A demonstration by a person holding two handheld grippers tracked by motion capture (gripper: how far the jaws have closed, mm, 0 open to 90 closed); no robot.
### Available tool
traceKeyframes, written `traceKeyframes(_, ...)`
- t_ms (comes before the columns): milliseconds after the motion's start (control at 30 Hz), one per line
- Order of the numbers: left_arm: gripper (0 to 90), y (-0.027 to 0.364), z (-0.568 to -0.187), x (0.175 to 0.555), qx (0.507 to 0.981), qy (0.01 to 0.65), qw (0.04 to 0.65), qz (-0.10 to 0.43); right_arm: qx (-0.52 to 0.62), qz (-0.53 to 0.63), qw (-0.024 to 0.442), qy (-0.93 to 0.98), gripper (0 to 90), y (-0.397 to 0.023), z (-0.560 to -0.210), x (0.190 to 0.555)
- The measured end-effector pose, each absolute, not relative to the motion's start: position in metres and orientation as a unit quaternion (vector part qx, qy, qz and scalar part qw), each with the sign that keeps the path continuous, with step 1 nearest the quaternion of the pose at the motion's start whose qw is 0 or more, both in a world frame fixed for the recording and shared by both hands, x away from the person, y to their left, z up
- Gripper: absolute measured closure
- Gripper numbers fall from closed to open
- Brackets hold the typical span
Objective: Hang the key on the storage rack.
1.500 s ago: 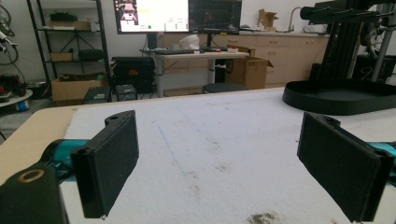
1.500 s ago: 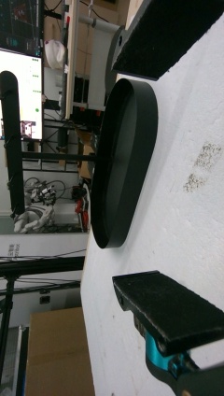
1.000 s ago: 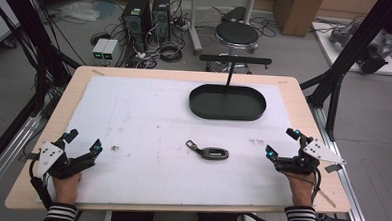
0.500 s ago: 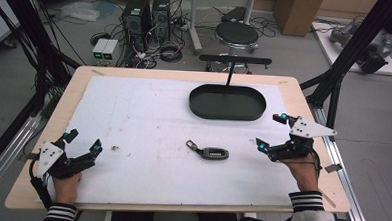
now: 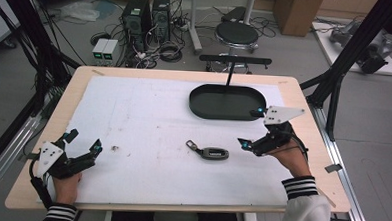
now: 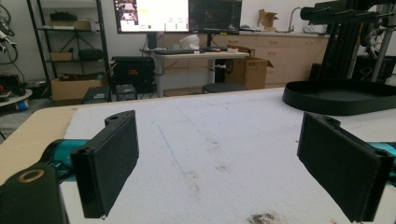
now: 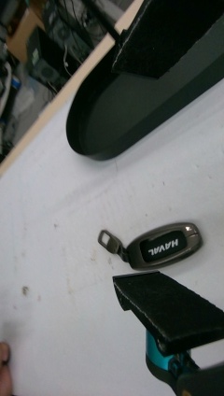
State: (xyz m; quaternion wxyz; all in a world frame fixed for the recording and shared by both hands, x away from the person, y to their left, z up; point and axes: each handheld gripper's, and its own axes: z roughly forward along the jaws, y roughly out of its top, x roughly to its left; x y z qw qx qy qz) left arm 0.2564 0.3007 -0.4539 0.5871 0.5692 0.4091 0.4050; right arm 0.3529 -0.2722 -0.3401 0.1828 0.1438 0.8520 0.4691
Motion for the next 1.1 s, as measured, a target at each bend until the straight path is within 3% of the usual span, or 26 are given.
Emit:
traceKeyframes(633,13.1,0.301,-0.454,0.257,0.57,0.41,0.586,0.405,0.074,0.348,0.089,0.93,0.4,-0.209,-0.368,0.372)
traceKeyframes(1100,13.1,0.301,-0.454,0.257,0.57,0.41,0.586,0.405,0.05,0.272,0.066,0.959,0.5,-0.184,-0.39,0.378)
